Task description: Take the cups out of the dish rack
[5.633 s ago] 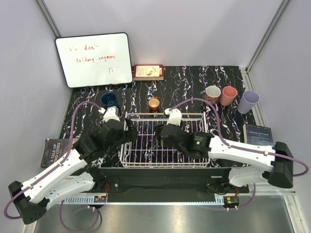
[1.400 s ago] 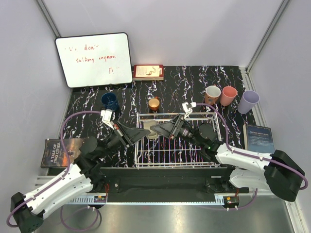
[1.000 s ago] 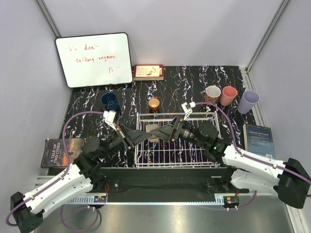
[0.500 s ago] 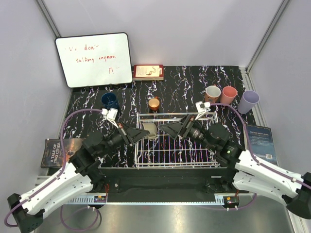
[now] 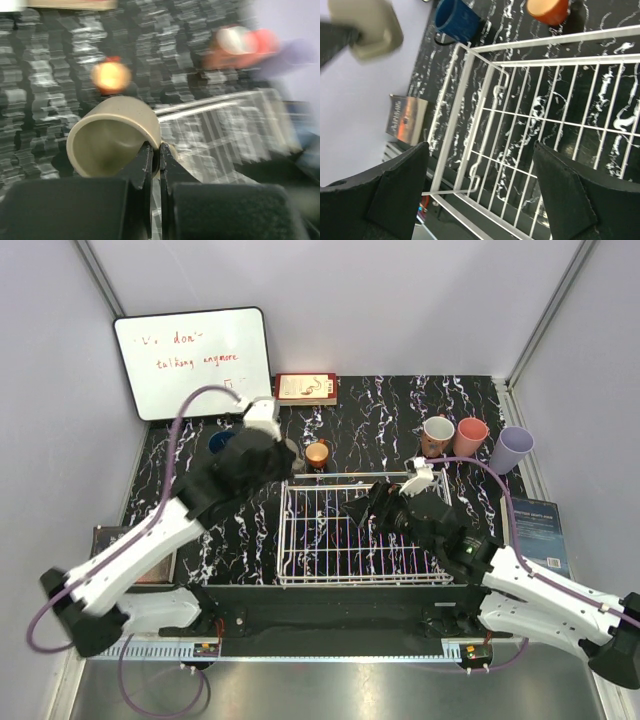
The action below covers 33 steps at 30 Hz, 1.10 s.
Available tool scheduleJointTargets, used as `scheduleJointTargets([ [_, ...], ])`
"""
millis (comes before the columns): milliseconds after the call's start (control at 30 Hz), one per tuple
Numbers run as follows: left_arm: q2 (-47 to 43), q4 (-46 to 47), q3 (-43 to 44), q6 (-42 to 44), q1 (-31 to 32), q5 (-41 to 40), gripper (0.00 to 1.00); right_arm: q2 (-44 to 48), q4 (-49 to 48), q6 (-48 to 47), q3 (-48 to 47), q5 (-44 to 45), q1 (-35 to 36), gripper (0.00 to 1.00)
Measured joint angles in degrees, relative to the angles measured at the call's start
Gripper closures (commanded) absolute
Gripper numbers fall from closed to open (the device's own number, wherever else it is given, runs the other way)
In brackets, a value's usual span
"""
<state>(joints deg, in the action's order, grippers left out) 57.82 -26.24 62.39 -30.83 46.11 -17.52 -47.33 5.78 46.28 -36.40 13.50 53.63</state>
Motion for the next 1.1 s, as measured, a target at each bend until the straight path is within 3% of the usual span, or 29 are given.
scheduleJointTargets([
  [167,21.03,-9.90,17.22,5.05,-2.16,-10.82,1.00,-0.13,1.05,-1.25,0.09,0.61,0.00,0.09],
  [400,38.71,-17.18,29.03,6.45,-10.97,-11.61,1.00,1.62,1.22,-3.37,0.98,0.63,0.00,0.09],
  [633,48.72,-19.74,34.47,6.80,-18.08,-8.00,1.00,2.16,1.40,-4.98,1.79,0.52,0.00,0.08],
  [1100,61.11,-22.12,40.39,6.97,-22.86,3.17,1.00,0.26,0.52,-5.60,2.93,-0.79,0.00,0.08],
])
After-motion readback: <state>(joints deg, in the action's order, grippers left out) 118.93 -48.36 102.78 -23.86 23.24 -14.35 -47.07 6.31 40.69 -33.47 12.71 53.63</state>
